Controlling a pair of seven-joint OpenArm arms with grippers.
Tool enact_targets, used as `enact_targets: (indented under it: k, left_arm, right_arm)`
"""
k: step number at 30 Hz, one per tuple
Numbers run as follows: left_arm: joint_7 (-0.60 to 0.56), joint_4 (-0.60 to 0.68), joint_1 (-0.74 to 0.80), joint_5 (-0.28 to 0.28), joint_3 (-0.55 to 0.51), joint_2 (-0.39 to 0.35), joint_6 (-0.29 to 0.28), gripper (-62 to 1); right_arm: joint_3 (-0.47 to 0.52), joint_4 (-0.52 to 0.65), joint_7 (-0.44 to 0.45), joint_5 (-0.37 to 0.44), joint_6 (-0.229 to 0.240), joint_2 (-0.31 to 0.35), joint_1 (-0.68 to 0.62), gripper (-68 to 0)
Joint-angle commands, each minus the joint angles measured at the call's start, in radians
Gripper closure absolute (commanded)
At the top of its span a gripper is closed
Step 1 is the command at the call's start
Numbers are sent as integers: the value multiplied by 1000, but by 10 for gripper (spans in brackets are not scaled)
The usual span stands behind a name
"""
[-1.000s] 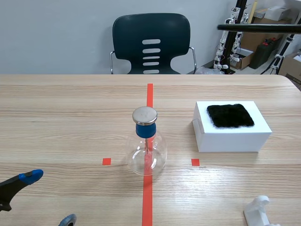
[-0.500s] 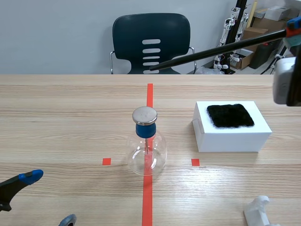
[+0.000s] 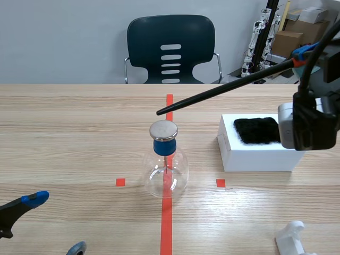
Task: Do the electroscope experiment. move the rod toward and away from the electroscope
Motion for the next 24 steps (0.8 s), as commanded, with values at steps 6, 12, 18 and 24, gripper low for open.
enact_targets:
  k: [6,12,18,24]
  left_arm:
    - [-18,13,-3,-6,-5,-6,-1,-623]
    - [-18,13,-3,-6,-5,-6,-1,-623]
    - [-18,13,-3,-6,-5,-6,-1,-623]
    - [-18,13,-3,-6,-5,-6,-1,-623]
  right_arm:
    - [14,18,-11,-32,-2,5,3,-13]
    - [14,18,-11,-34,7,5,3,-13]
    - [31,19,-60,90,-51,5,-6,-13]
    - [157,50,-75,273,-72,3,-85,-13]
